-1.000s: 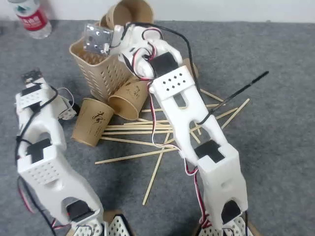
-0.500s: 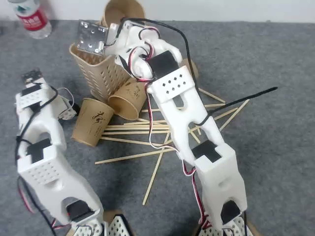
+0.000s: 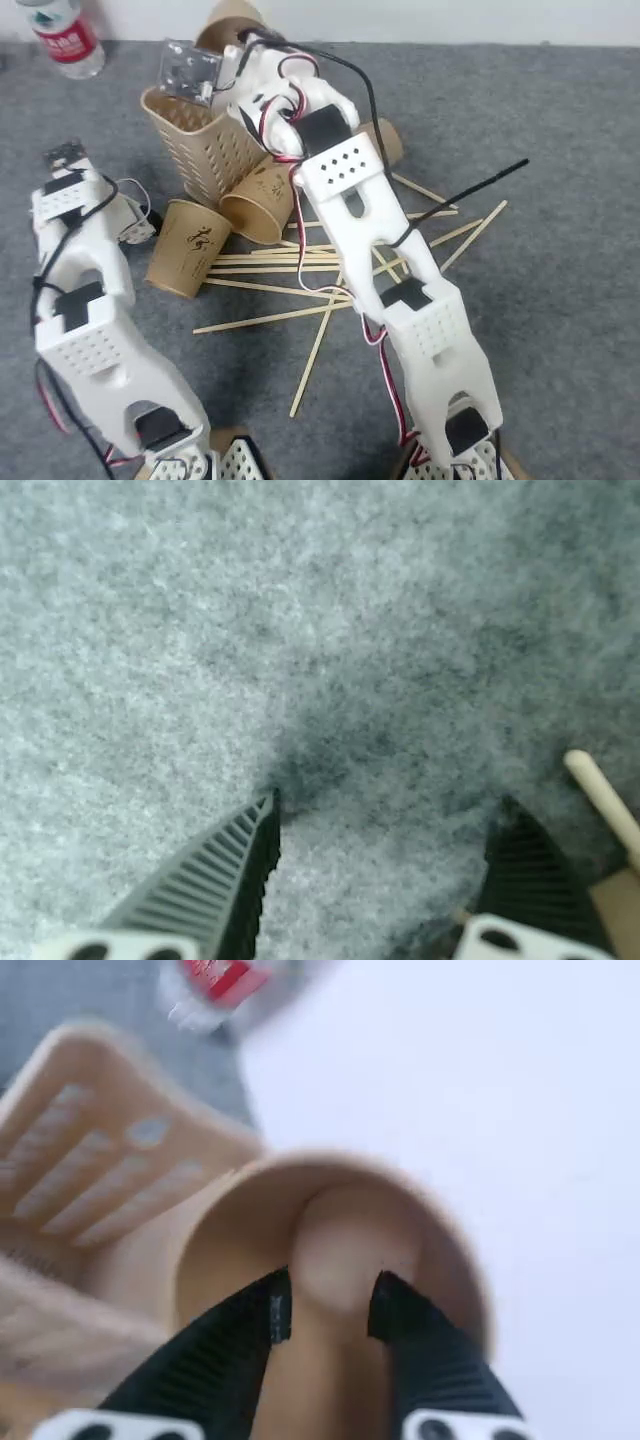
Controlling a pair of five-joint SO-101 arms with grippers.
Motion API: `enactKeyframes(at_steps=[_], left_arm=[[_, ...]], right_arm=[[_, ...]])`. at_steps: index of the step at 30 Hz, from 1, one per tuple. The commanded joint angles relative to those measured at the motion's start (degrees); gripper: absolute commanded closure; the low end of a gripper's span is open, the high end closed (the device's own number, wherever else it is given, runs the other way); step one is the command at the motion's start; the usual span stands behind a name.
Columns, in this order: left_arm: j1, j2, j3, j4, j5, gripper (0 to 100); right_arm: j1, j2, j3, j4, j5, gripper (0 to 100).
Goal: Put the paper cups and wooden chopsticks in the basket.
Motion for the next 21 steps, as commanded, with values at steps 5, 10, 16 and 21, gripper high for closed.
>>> enactKeyframes(at_steps=[5,10,16,21], left_arm=[[0.79,-2.64,0.13,-1.32,0.7,69],[0.79,-2.64,0.13,-1.32,0.7,69],[0.79,-3.08,1.1,-1.58,0.7,69],[0.79,-3.08,1.27,-2.11,0.7,69]], right_arm=[[0.75,-2.95,-2.73,-4.97,-0.35,92.5],[1.19,-3.3,-2.73,-9.01,-0.35,92.2],[1.45,-2.95,-2.29,-21.14,1.85,92.6],[1.45,-2.42,-2.73,-24.48,5.19,92.6]])
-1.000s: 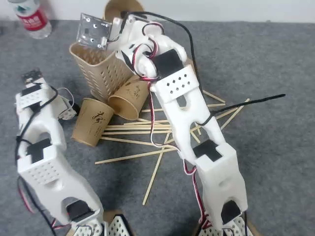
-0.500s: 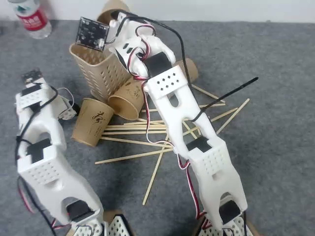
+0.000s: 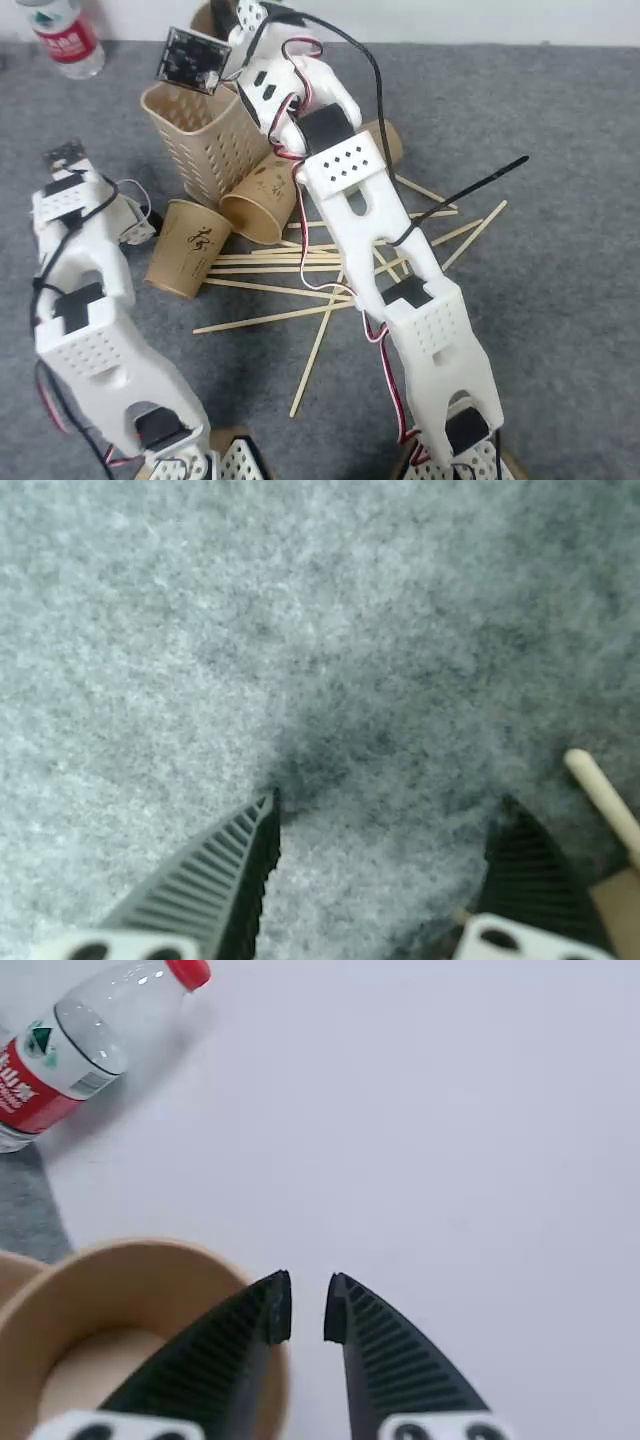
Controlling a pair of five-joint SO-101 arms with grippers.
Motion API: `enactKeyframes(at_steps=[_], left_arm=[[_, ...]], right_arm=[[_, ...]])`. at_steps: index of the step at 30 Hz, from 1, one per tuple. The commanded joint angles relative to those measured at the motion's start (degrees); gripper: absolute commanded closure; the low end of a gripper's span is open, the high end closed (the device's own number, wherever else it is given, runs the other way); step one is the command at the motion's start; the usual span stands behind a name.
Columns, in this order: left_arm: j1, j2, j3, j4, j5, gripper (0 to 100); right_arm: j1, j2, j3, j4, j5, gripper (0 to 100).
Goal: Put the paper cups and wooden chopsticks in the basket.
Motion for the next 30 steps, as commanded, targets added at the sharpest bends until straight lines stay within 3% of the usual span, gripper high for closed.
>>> enactKeyframes(at_steps=[1,9,14,21,30], left_arm=[[0.79,-2.55,0.04,-1.14,0.7,69],[0.79,-2.55,0.04,-1.14,0.7,69],[0.79,-2.55,0.04,-1.14,0.7,69],[0.79,-2.55,0.04,-1.05,0.7,69],[1.05,-2.55,0.04,-0.97,2.37,69]], right_arm=[[0.57,-2.95,-2.73,-2.51,1.41,92.7],[1.27,-8.57,-2.64,-0.84,1.32,95.9],[3.56,-12.18,-2.64,18.42,0.44,98.3],[8.22,-19.38,-2.46,40.92,-24.7,99.2],[5.76,-11.65,-2.55,54.37,-27.25,99.2]])
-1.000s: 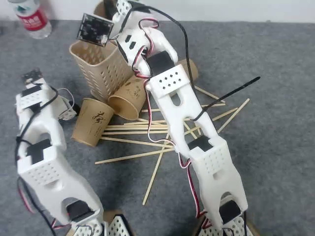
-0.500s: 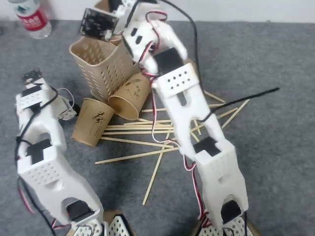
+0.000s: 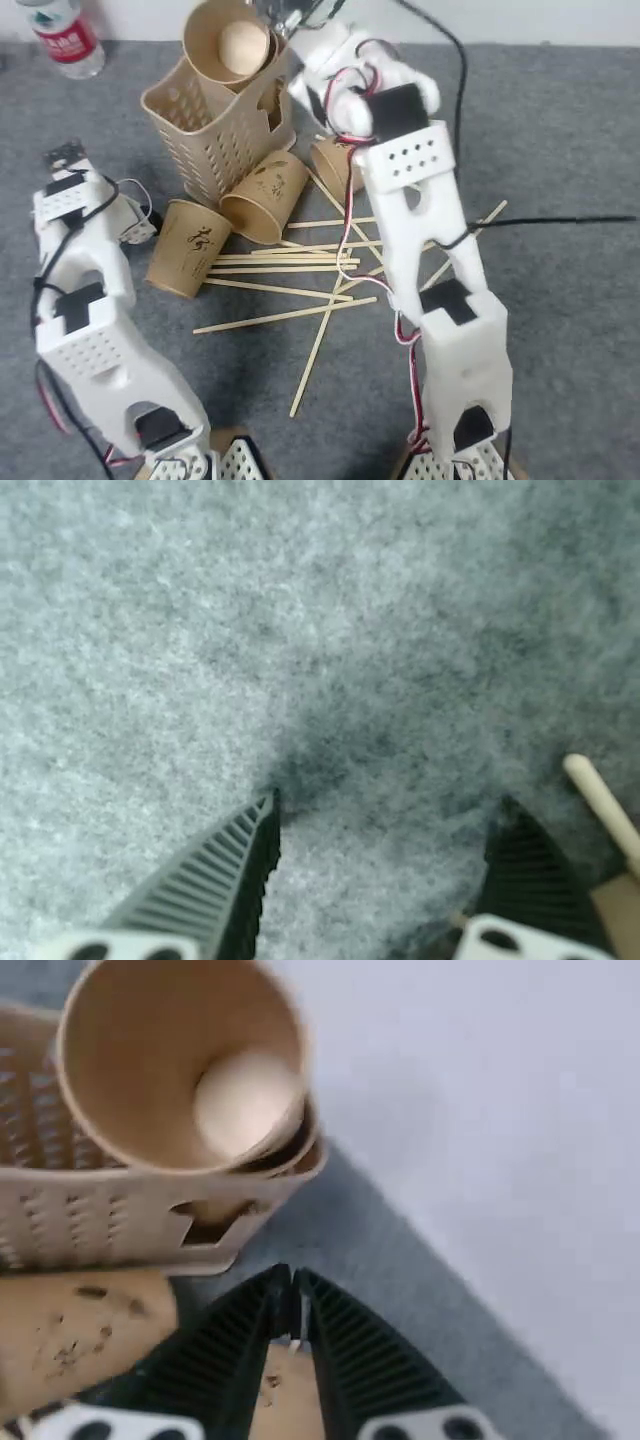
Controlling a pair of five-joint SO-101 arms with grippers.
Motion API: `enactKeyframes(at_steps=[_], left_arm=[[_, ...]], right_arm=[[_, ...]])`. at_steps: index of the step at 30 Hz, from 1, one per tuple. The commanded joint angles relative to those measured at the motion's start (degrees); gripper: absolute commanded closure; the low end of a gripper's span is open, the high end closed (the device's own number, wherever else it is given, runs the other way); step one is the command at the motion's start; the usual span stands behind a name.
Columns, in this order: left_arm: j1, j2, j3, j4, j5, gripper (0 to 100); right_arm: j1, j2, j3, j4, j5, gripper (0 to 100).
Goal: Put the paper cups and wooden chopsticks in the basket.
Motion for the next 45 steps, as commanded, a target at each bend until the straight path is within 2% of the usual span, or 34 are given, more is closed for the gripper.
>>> enactKeyframes(at_steps=[1,6,12,15,18,21,23,27,30,32,36,45], left_arm=[[0.79,-2.46,0.04,-0.88,1.14,69],[-2.55,-4.4,-1.27,0.97,1.49,69],[-4.66,-21.71,-12.26,14.33,1.93,69],[-1.41,-31.12,-17.45,17.14,0.18,69],[4.48,-37.19,-19.47,16.97,-3.25,69],[10.55,-38.59,-19.91,16.97,-3.52,69],[13.63,-37.36,-19.91,17.05,-3.6,74],[19.34,-33.41,-19.91,17.23,-3.52,91],[23.47,-31.56,-19.91,17.58,-3.43,98],[26.02,-30.59,-19.91,16.18,-3.43,99],[29.01,-28.48,-19.91,8.26,-3.34,99],[28.92,-19.34,-20.0,-11.52,-3.52,99]], right_arm=[[-2.42,1.01,-2.46,4.09,-0.79,99.2],[-3.21,0.84,-3.34,7.69,-0.79,99.2],[0.13,-3.38,-10.02,18.33,-0.79,99.2],[2.59,-5.14,-13.8,24.31,-0.79,99.2],[6.55,-6.99,-14.68,25.89,-1.32,99.2],[12.79,-9.1,-14.59,25.89,-6.07,99.2],[16.84,-9.89,-14.59,25.89,-8.35,99.2],[24.04,-10.59,-13.19,25.89,-8.88,99.2],[28.0,-10.59,-9.67,25.8,-8.88,99.2],[29.93,-10.59,-6.86,25.8,-8.88,99.2],[32.48,-10.59,-3.25,25.71,-8.7,99.2],[34.33,-10.07,-1.23,25.71,-8.62,99.2]])
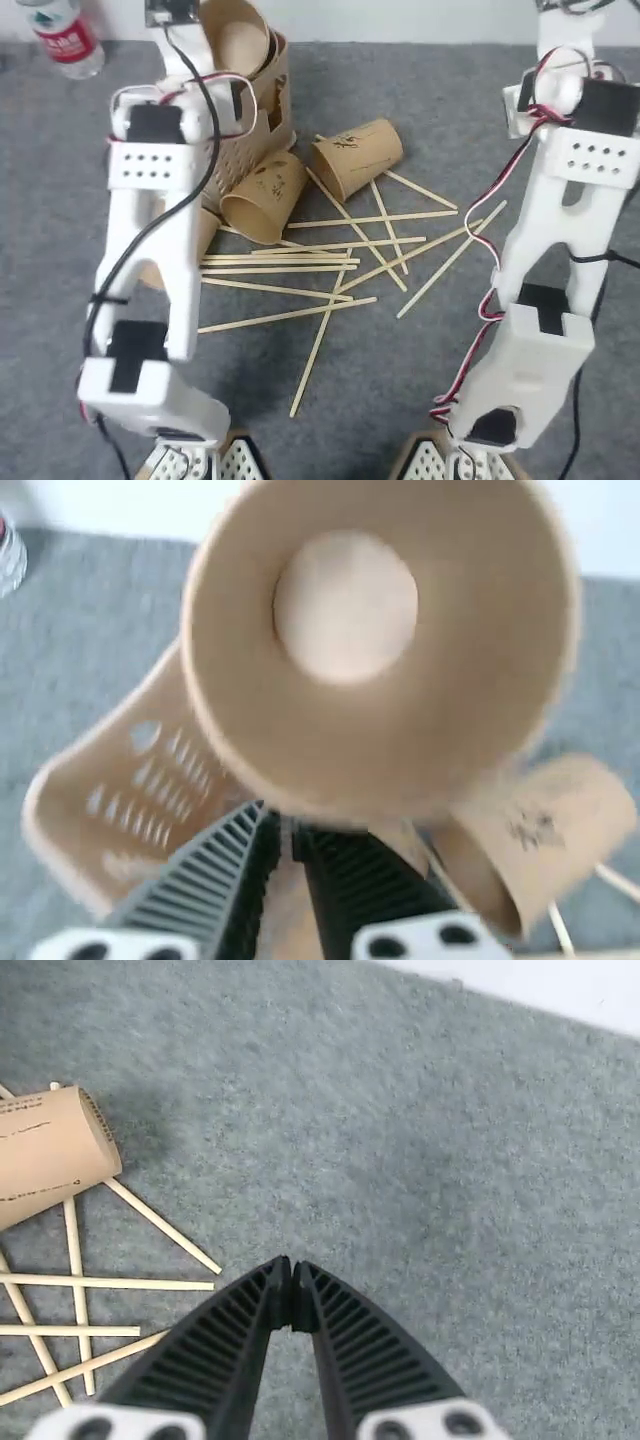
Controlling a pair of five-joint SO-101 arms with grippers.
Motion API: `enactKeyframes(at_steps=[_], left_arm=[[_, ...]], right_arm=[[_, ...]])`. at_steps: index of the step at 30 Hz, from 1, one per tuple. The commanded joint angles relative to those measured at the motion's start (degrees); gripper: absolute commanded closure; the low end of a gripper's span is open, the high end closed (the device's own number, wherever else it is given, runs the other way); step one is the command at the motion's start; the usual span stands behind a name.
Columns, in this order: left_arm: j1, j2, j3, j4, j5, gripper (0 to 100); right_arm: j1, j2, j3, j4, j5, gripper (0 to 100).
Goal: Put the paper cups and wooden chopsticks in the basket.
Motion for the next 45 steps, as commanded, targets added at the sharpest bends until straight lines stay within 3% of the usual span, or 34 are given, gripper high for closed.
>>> enactKeyframes(at_steps=[1,9,14,27,40,45], left_arm=[[0.35,2.02,-2.59,-9.41,-0.7,99],[1.41,-3.96,-12.62,-5.71,-0.97,99],[0.53,-4.22,-11.82,-9.67,-3.6,99],[-1.23,14.68,-7.6,-16.62,-3.52,99],[-5.89,-7.12,-20.09,-0.88,-3.43,99],[-17.05,-15.65,-13.58,19.52,-3.43,99]], right_arm=[[0.48,-2.33,-0.18,2.15,-0.35,99.2],[-1.63,-2.24,-0.18,2.07,-0.35,99.2],[-4.0,-2.24,-0.09,1.89,-0.62,99.2],[-3.56,-2.15,0.0,2.07,-0.62,99.2],[-7.43,-0.66,0.0,1.89,-0.35,99.2],[-8.92,5.41,1.23,2.24,5.01,93.1]])
